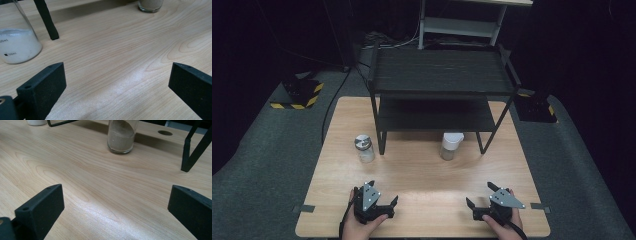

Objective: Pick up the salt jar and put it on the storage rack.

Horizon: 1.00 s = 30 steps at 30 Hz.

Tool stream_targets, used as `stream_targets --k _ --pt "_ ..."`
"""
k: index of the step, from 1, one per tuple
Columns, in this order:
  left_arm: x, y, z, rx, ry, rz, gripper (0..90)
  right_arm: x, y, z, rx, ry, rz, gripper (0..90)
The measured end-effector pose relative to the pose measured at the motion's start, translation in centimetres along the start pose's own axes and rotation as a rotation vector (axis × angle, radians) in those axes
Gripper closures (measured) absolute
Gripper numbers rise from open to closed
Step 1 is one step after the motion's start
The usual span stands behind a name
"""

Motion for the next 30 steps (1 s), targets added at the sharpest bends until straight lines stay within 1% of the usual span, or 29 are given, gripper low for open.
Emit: stream_targets --k 2,7,10,13,16,19,25,28,30 --pt "0.0 0.0 0.0 0.002 -0.001 0.0 1.6 0.0 0.0 0.0 -0.004 -0.004 -0.002 0.4" --pt "-0.1 0.1 -0.1 0.009 0.02 -0.001 1.7 -0.1 0.0 0.3 -0.018 -0.009 -0.003 0.3" --pt "0.0 0.1 -0.1 0.013 0.01 0.003 1.7 0.0 0.0 0.3 -0.02 -0.007 0.0 0.3" --pt "0.1 0.0 -0.2 0.013 0.008 0.005 1.7 0.0 0.0 0.3 -0.021 -0.013 0.001 0.4" --pt "0.2 0.0 -0.3 0.019 -0.006 0.01 1.7 0.0 0.0 0.2 -0.017 -0.015 0.002 0.3" --pt "0.2 0.0 -0.5 0.028 -0.011 0.012 1.6 0.0 0.0 0.2 -0.02 -0.019 -0.001 0.4" --pt "0.2 0.0 -0.7 0.028 -0.018 0.017 1.7 0.0 0.0 0.1 -0.02 -0.025 0.0 0.3" --pt "0.4 0.0 -0.9 0.03 -0.019 0.03 1.7 0.0 0.0 0.2 -0.024 -0.027 0.0 0.4" --pt "0.5 0.0 -1.1 0.029 -0.027 0.037 1.7 0.0 0.0 0.2 -0.026 -0.03 0.0 0.4"
Point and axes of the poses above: each handheld gripper's, and its own axes: y roughly forward along the jaws, x roughly out of its underside, z roughly to its right, the point moved 3 cm from there along y, roughly forward along the jaws, and after that the axes turned 14 degrees about -z, right-handed, at the moved point
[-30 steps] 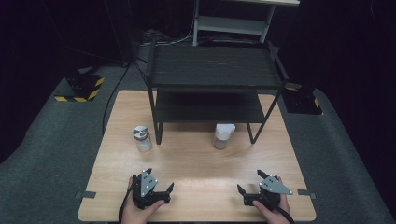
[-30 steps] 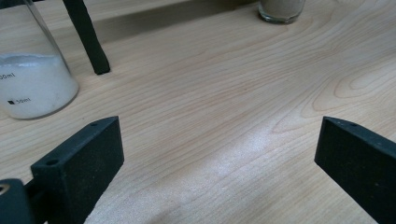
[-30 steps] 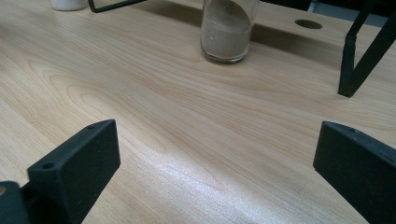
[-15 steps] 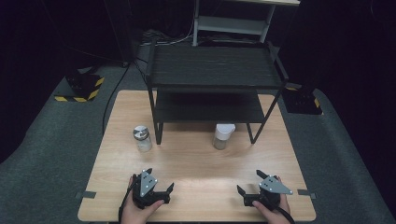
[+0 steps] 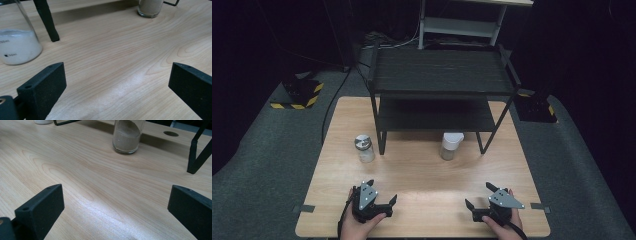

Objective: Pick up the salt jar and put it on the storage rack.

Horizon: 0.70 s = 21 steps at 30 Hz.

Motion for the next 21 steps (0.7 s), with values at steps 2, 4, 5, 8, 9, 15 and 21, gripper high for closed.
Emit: stream_targets --k 2,4,5,8,9,15,21 --pt "0.0 -0.1 -0.3 -0.002 -0.014 0.012 1.7 0.0 0.0 0.0 -0.001 -0.001 0.001 0.4" --pt "0.1 -0.3 -0.5 -0.012 -0.022 0.028 1.6 0.0 0.0 0.0 -0.001 0.0 0.003 0.3" --pt "0.1 -0.4 -0.6 -0.015 -0.028 0.035 1.6 0.0 0.0 0.0 -0.002 0.0 0.003 0.3" --pt "0.1 -0.8 -1.1 -0.032 -0.033 0.053 1.6 0.0 0.0 0.1 -0.004 0.0 0.002 0.3" --pt "0.1 -0.9 -1.2 -0.035 -0.037 0.058 1.6 0.0 0.0 0.1 -0.004 0.001 0.002 0.3" --pt "-0.1 -1.5 -2.3 -0.062 -0.06 0.086 1.6 0.0 0.0 0.0 -0.003 -0.001 0.003 0.3" --pt "-0.7 -1.6 -3.3 -0.089 -0.066 0.082 1.5 0.1 0.0 0.0 -0.002 -0.002 0.004 0.3"
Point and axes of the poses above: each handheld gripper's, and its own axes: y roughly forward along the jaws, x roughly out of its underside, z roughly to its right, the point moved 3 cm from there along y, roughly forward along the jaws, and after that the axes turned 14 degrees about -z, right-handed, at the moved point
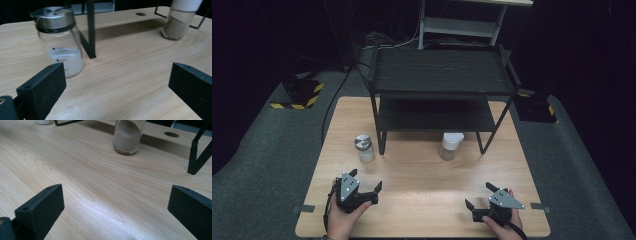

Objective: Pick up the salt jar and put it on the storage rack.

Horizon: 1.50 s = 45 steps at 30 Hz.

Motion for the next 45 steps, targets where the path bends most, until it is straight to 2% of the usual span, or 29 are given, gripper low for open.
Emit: stream_targets --k 4,11,17,25,31,35,38,43,45 --pt "-0.5 0.3 -0.5 -0.014 -0.002 -0.014 1.3 0.0 0.0 0.0 0.0 -0.001 0.0 0.3" --pt "-1.4 0.7 -1.0 -0.033 -0.006 -0.008 0.9 0.0 0.0 0.0 0.002 -0.003 0.0 0.4" --pt "-3.2 1.4 -1.7 -0.063 -0.005 0.009 0.8 0.0 0.0 0.0 0.002 -0.002 0.001 0.3" --pt "-5.0 2.6 -2.6 -0.088 -0.009 -0.001 0.8 0.0 0.0 0.0 0.0 -0.006 0.0 0.3" --pt "-5.5 3.7 -3.5 -0.114 -0.036 -0.009 0.8 0.0 0.0 0.0 -0.003 -0.008 0.001 0.4" --pt "-5.7 4.3 -4.1 -0.118 -0.059 -0.012 0.8 0.0 0.0 0.0 -0.003 -0.011 0.002 0.4" --pt "-5.8 4.9 -4.4 -0.119 -0.052 -0.013 1.1 0.0 0.0 0.0 -0.002 -0.013 0.002 0.3" --pt "-5.9 6.2 -4.7 -0.112 -0.084 0.0 6.3 0.0 0.0 0.1 -0.007 -0.011 0.002 0.4" --pt "-6.0 6.5 -4.6 -0.118 -0.082 0.0 7.7 0.0 0.0 0.1 -0.009 -0.006 0.002 0.3"
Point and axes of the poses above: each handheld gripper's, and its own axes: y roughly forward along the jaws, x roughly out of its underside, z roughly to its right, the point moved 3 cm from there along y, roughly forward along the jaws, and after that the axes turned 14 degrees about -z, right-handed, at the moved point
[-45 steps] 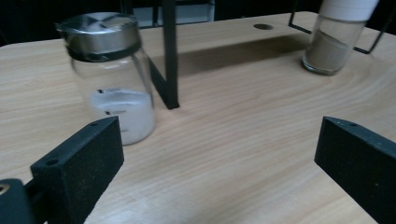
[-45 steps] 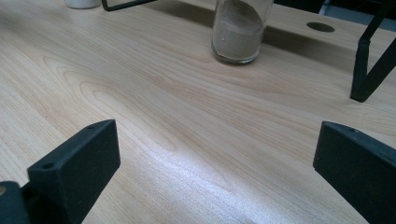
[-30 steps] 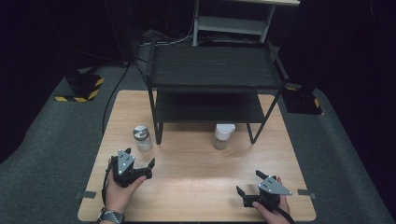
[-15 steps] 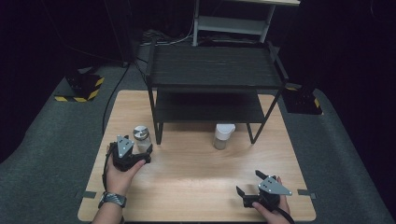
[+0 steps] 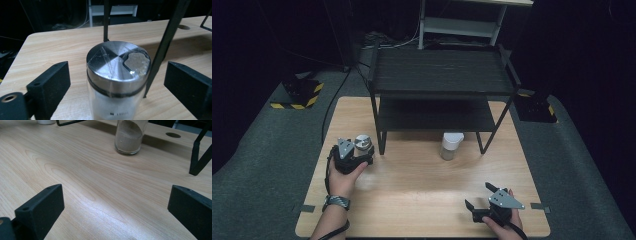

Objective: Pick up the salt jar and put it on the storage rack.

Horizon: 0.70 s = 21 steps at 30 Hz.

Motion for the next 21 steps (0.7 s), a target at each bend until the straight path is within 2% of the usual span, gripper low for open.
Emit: stream_targets --k 9,14,21 --pt "0.5 1.0 0.0 -0.019 -0.011 0.032 19.6 0.1 0.0 0.0 -0.002 -0.004 0.005 0.3" --pt "1.1 1.2 0.1 -0.014 0.016 0.053 28.0 0.1 0.0 0.1 -0.002 0.003 0.007 0.3" --pt "1.4 1.1 0.1 -0.005 0.012 0.084 34.8 0.1 -0.1 0.0 0.0 0.002 0.008 0.3"
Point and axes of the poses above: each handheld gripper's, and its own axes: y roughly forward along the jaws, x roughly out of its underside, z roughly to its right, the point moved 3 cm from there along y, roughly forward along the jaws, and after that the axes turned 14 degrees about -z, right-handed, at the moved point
